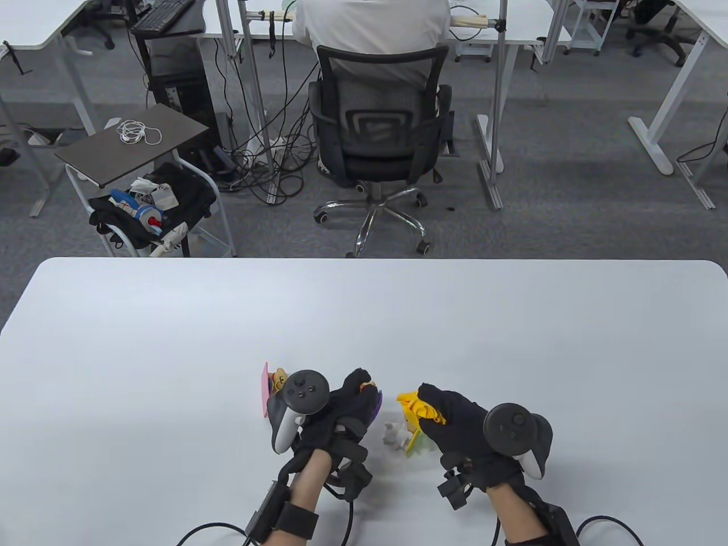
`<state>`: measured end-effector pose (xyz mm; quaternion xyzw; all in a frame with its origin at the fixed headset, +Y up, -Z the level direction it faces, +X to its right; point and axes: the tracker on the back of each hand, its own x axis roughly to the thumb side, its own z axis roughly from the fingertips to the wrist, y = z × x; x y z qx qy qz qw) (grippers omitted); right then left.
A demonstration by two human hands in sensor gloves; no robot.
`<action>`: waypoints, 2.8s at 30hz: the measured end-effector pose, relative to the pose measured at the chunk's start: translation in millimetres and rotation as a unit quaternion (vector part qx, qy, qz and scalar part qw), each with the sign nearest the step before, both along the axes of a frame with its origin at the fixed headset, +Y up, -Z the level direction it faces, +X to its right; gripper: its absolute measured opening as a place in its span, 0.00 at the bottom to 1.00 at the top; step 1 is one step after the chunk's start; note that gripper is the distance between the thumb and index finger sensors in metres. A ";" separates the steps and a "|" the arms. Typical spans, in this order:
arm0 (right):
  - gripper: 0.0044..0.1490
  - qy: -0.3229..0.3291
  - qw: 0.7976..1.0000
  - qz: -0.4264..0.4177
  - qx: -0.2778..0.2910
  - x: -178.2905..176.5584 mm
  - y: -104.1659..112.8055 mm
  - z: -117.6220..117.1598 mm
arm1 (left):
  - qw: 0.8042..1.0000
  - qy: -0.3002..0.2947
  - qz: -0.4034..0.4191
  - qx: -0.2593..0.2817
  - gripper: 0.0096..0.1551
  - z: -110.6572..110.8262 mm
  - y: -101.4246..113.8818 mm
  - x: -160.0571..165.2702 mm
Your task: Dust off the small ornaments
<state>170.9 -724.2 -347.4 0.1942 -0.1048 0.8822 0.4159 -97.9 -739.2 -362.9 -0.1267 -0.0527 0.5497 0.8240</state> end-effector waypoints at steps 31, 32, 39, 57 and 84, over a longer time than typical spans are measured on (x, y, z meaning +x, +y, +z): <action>0.32 -0.032 0.982 0.073 0.169 -45.8 21.6 40.5 | 0.919 -0.118 0.363 -0.097 0.36 15.1 -36.0 31.4; 0.32 -0.038 0.982 0.080 0.167 -43.7 20.8 39.7 | 0.919 -0.121 0.364 -0.092 0.37 14.4 -35.4 30.4; 0.33 0.040 0.977 0.091 0.188 -72.0 23.4 57.9 | 0.920 -0.105 0.363 -0.100 0.38 15.1 -37.8 27.6; 0.33 -0.014 0.998 -0.054 0.019 -31.0 3.6 22.3 | 0.910 -0.109 0.396 -0.061 0.32 14.0 -33.0 19.5; 0.34 -0.005 0.973 0.113 0.202 -59.4 28.4 56.6 | 0.965 -0.083 0.244 -0.051 0.35 15.1 -34.2 16.1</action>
